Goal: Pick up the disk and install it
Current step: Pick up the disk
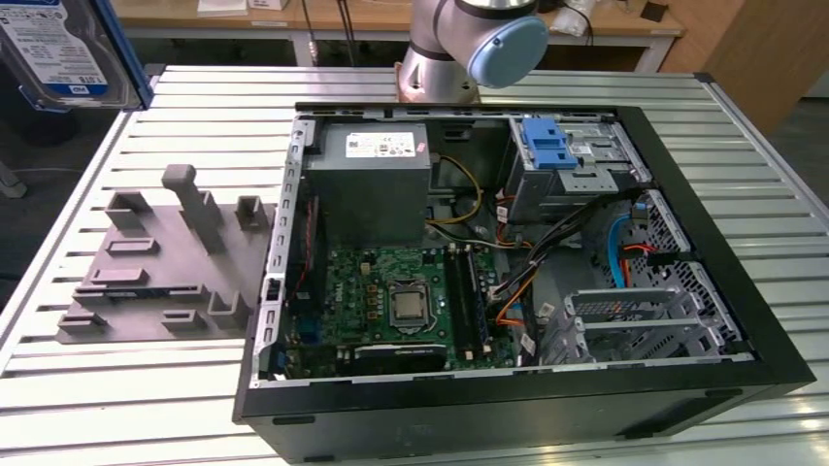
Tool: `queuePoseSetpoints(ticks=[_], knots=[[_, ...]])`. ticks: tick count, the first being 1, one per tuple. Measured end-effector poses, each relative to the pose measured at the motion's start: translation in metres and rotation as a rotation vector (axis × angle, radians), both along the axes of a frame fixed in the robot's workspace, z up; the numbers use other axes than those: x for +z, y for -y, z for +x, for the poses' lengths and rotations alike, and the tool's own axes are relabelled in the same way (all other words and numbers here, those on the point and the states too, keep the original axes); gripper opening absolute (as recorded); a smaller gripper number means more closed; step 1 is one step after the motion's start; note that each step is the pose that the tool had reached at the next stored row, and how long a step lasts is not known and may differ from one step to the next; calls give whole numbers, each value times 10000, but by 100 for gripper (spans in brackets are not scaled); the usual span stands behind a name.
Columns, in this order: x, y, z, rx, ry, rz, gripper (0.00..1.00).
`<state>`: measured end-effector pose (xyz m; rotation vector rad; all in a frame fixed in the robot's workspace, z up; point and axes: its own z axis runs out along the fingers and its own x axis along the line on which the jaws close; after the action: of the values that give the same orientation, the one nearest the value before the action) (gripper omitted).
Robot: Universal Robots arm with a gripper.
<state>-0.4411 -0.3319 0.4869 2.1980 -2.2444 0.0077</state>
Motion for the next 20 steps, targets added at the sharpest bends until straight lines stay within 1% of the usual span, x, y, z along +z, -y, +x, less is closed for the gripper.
queuePoseSetpoints(ticks=[11, 20], knots=[[0, 0, 32, 1, 0, 0, 36], [0, 0, 114, 0, 0, 0, 36]])
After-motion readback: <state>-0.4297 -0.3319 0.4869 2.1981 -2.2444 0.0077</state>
